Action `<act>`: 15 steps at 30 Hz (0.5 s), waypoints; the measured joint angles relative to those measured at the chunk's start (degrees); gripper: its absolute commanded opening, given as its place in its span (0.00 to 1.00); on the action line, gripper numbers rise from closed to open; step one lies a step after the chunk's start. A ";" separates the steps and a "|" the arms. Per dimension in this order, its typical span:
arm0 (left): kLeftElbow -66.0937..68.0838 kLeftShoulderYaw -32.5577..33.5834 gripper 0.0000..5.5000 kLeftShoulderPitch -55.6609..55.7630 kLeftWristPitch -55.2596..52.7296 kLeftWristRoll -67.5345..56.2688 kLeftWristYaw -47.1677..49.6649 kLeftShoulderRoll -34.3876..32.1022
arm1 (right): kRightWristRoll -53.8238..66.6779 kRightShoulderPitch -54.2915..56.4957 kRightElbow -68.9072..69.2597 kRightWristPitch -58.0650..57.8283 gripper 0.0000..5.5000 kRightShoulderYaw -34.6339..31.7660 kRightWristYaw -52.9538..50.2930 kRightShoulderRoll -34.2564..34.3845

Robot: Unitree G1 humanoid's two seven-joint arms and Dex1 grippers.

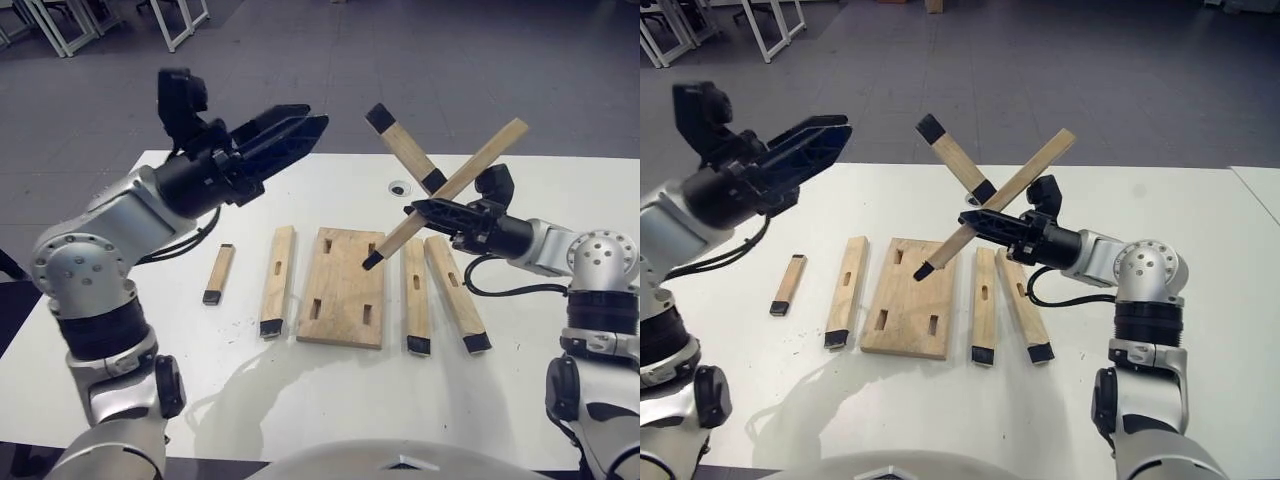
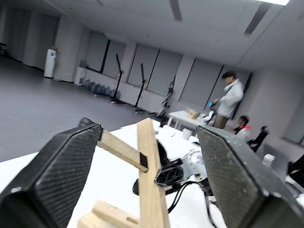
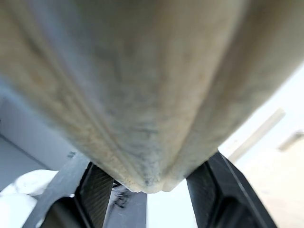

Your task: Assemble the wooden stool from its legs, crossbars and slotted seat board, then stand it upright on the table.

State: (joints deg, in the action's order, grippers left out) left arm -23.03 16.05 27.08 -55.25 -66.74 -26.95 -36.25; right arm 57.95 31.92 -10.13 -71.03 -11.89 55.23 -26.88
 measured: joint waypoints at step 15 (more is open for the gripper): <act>-3.51 -38.86 0.68 -23.55 22.33 56.91 -3.26 -11.16 | -17.62 -3.05 2.39 23.32 0.37 8.66 -0.94 1.27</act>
State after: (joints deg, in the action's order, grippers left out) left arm -26.54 -22.81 3.53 -32.92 -9.83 -30.21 -47.41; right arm 40.33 28.88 -7.74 -47.71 -3.23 54.29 -25.61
